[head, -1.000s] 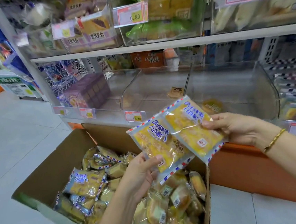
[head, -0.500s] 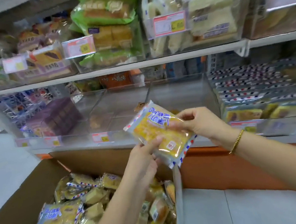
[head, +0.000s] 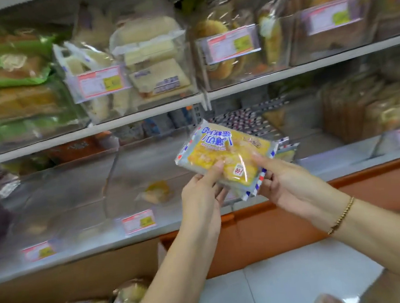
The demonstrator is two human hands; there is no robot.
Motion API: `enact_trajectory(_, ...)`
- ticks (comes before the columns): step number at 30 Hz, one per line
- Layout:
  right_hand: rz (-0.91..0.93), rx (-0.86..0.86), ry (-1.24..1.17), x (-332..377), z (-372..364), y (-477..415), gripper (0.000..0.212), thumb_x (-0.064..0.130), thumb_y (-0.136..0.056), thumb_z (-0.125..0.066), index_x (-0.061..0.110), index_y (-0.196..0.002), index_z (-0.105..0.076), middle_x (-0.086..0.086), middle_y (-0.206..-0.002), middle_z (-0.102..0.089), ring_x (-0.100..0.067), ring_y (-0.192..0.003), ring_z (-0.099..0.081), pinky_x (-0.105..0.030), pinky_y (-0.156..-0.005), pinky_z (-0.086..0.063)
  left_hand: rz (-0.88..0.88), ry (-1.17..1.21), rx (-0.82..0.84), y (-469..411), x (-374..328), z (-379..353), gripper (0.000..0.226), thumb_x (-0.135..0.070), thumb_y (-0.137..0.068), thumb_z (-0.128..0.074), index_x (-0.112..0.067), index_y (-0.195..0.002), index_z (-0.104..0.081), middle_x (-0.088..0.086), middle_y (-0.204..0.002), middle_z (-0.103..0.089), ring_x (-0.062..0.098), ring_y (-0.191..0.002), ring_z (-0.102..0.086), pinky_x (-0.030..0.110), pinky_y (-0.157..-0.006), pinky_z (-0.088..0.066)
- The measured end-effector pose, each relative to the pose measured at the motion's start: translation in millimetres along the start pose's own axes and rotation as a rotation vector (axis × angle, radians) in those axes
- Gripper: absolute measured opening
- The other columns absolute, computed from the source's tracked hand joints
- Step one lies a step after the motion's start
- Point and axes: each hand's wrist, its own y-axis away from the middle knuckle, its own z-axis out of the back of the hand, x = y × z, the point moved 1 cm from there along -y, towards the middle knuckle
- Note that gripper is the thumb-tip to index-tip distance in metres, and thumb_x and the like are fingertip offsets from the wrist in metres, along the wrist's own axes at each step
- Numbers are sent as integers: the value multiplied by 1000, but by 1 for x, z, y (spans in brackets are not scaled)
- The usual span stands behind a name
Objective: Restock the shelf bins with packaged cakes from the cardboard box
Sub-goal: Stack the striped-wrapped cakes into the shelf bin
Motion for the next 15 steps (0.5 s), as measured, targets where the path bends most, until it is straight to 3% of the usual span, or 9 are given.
enact_trajectory(4,190,-184,13,40,40,1,22,12,-86,-66,10,-108,-67,-8,-91,-75,-19,-69,-70,-26,-57,-58,83,-105,159,-14,15,-45,15,-9,-89,-65,-5,-103,-65,11,-98,-74,20,-88,-71,27,-82,-57)
enact_trajectory(6,293,-257,25,68,67,2,17,9,-87,-64,10,-105,-67,-7,-89,-75,-18,-70,-71,-26,-58,-59,89,-270,238,-24,18,-61,13,-10,-91,-63,-5,-102,-64,9,-91,-73,14,-78,-69,18,-74,-56)
enact_trajectory(8,368,-348,54,96,97,0,15,8,-88,-65,13,-102,-66,-3,-86,-75,-14,-70,-72,-26,-57,-58,-29,-578,236,-39,18,-70,17,-12,-92,-63,-6,-108,-65,-1,-76,-66,8,-65,-61,15,-61,-48)
enact_trajectory(11,347,-491,68,131,143,-18,15,11,-87,-67,13,-101,-63,-2,-90,-71,-10,-69,-71,-21,-53,-56,-291,-1095,150,-67,16,-79,21,-21,-91,-63,-18,-112,-66,-7,-96,-66,7,-86,-61,16,-68,-47)
enact_trajectory(15,287,-564,222,156,188,-65,30,12,-87,-67,7,-115,-60,-10,-100,-69,-13,-69,-70,-19,-46,-53,-389,-1391,151,-97,15,-98,32,-27,-95,-57,-18,-125,-60,-1,-123,-62,14,-110,-58,26,-89,-46)
